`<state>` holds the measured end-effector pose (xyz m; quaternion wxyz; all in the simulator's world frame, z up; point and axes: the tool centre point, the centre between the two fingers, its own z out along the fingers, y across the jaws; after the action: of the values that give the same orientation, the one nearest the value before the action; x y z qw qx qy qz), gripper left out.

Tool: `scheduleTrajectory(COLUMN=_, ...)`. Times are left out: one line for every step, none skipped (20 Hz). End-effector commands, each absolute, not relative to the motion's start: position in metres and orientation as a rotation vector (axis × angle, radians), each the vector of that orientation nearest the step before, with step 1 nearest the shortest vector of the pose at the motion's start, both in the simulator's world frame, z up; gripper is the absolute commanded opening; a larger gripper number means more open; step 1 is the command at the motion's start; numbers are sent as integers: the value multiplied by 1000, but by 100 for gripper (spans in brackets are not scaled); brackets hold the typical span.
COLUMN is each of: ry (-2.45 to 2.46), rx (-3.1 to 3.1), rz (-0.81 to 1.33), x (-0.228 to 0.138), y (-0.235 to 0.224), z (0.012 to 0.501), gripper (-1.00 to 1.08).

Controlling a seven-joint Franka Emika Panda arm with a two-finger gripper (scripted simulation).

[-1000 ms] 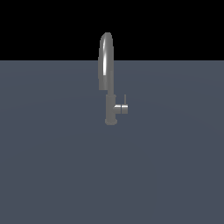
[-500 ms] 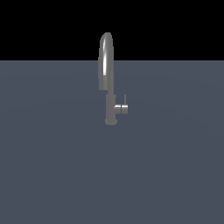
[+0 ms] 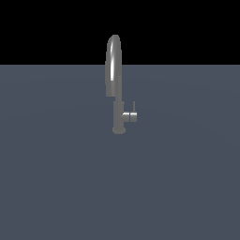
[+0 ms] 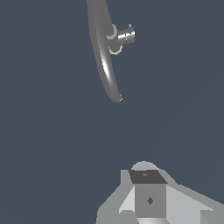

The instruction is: Turn on the faucet by rotating a designated handle.

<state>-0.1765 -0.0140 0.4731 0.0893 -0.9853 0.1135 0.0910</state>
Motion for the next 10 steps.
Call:
scheduleTrajectory(ry=385, rx=-2886, rz=316, x=-161, y=-15, z=468, gripper=-100)
scheduleTrajectory(ry=404, rx=-2867, rz=333, x=-156, y=-15, z=466, gripper=-100)
scheduleTrajectory(ry=422, rx=-2848, rz=351, x=-150, y=-16, z=463, gripper=-100)
scheduleTrajectory(ry=441, rx=-2829, rz=368, x=-144, y=-16, z=461, gripper=-100)
scheduleTrajectory(ry=459, rx=-2810, rz=385, x=-138, y=-17, z=459, gripper=-100)
scheduleTrajectory(ry=477, rx=-2790, rz=403, x=-132, y=-17, z=456, gripper=-100)
scheduleTrajectory(ry=495, rx=-2770, rz=420, x=-126, y=-18, z=453, gripper=-100)
scheduleTrajectory(ry=512, rx=-2749, rz=437, x=-120, y=-19, z=451, gripper=-100)
scheduleTrajectory(ry=530, rx=-2729, rz=454, x=-114, y=-20, z=448, gripper=-100)
scheduleTrajectory(ry=547, rx=-2708, rz=470, x=-109, y=-20, z=445, gripper=-100)
